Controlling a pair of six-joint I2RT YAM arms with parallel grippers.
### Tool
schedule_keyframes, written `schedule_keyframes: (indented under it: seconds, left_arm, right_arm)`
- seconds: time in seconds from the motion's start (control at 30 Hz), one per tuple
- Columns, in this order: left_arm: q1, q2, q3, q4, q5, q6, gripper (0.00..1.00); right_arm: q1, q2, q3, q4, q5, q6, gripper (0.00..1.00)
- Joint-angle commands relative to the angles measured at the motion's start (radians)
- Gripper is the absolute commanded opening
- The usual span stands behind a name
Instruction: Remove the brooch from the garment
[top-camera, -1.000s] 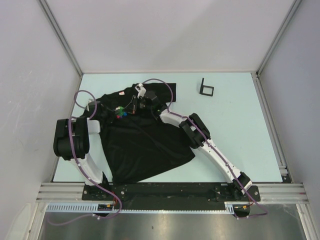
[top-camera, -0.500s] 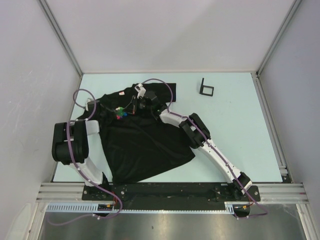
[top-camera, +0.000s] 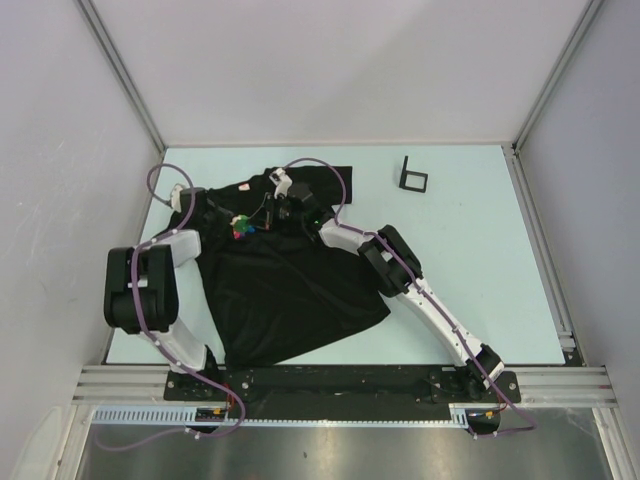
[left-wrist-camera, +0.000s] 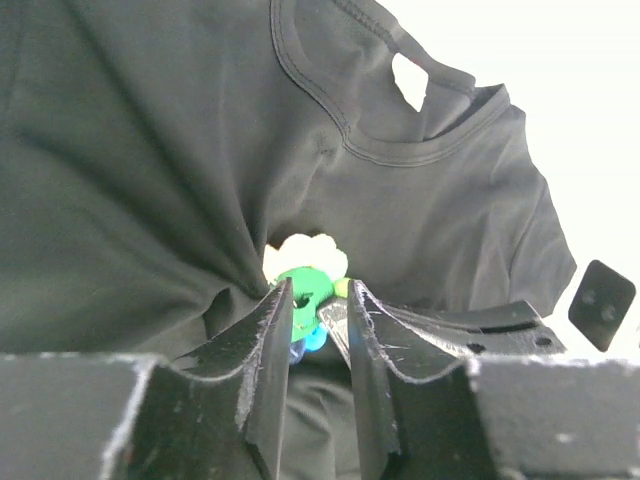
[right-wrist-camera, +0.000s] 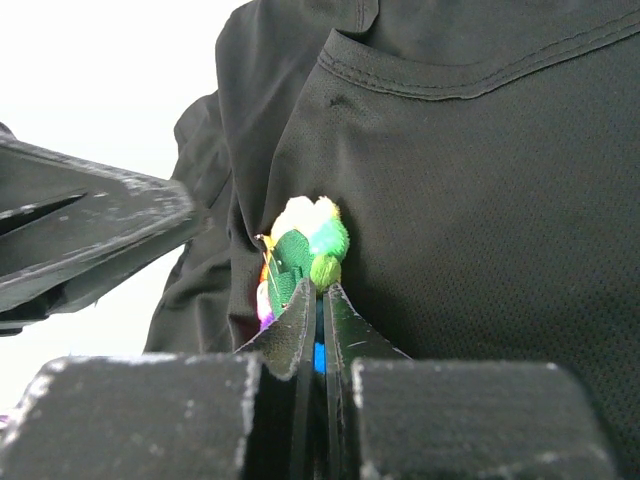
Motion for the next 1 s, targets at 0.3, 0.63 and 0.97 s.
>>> schedule_keyframes:
  seconds: [0.3, 0.63, 0.97]
  left_arm:
    - [-0.036, 0.097, 0.103, -0.084, -0.012, -0.014, 0.34]
    - [-0.045, 0.087, 0.082, -0.114, -0.050, -0.042, 0.33]
    - [-0.045, 0.029, 0.025, -0.082, -0.078, -0.030, 0.34]
  right_arm:
    - [0.016, -0.060, -0.022, -0.059, 0.046, -0.092, 0.00]
    - [0.024, -0.086, -0.068, -0.027, 0.067, -0.113, 0.00]
    - [0.027, -0.099, -0.082, -0.024, 0.075, -0.129, 0.00]
